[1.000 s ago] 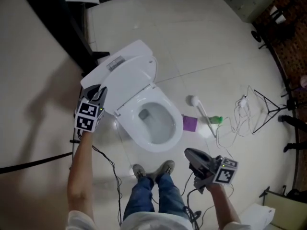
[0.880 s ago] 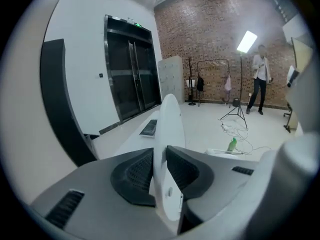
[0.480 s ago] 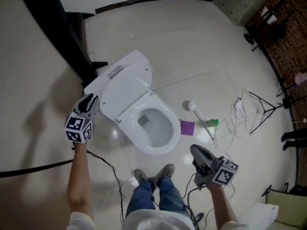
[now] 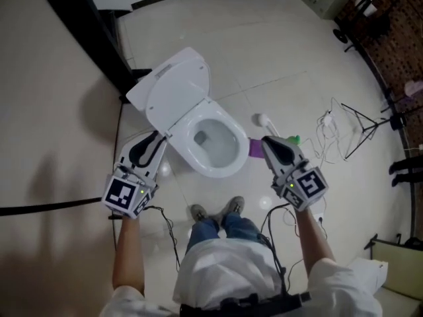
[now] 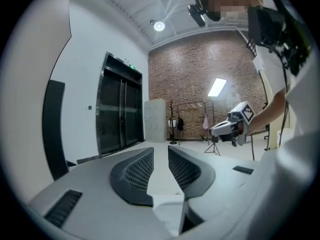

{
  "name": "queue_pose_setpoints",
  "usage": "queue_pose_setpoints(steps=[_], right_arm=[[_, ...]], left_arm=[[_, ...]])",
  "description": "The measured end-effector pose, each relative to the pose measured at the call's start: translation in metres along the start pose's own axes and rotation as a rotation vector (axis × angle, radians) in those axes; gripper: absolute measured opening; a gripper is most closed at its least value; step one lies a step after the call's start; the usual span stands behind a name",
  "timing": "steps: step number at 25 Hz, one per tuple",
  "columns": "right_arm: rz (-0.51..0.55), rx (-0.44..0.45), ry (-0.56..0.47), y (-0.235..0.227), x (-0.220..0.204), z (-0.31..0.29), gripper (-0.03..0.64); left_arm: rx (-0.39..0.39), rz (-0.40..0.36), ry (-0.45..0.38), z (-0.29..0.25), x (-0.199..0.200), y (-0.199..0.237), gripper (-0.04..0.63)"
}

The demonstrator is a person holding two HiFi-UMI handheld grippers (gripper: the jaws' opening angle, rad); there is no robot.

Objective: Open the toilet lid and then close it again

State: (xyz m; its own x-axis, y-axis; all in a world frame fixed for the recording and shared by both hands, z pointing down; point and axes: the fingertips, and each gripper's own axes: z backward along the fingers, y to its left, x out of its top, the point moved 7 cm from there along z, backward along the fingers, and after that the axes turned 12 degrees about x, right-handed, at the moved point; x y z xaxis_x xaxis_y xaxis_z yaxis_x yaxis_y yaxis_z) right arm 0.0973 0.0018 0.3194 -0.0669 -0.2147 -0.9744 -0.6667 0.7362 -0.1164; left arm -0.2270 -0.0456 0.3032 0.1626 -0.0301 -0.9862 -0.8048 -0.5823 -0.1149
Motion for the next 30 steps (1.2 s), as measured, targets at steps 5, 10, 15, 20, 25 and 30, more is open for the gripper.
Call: queue_pose_setpoints(steps=[5,10,15,20,25,30], right_arm=[[0.021,0.042,-0.019,0.023,0.011,-0.003,0.012],[0.025,0.093,-0.022,0.045,0.011,-0.004,0.012],[0.061,0.137,0.008,0.066,0.008,-0.005,0.012],[0.061,0.123,0.027,0.074,0.003,-0.010,0.006],[0.046,0.125,0.051,0.075,0.002,-0.009,0.006],[0.048,0.127,0.067,0.077,0.000,-0.014,0.006]], left_arm=[[-0.064,0.049,-0.029,0.026,0.020,-0.053,0.084],[-0.106,0.073,-0.082,0.038,0.022,-0.088,0.084],[-0.115,0.093,-0.090,0.046,0.019,-0.107,0.084],[-0.114,0.097,-0.068,0.056,0.013,-0.109,0.084],[-0.092,0.103,-0.064,0.062,0.014,-0.104,0.084],[-0.082,0.106,-0.053,0.064,0.011,-0.098,0.084]])
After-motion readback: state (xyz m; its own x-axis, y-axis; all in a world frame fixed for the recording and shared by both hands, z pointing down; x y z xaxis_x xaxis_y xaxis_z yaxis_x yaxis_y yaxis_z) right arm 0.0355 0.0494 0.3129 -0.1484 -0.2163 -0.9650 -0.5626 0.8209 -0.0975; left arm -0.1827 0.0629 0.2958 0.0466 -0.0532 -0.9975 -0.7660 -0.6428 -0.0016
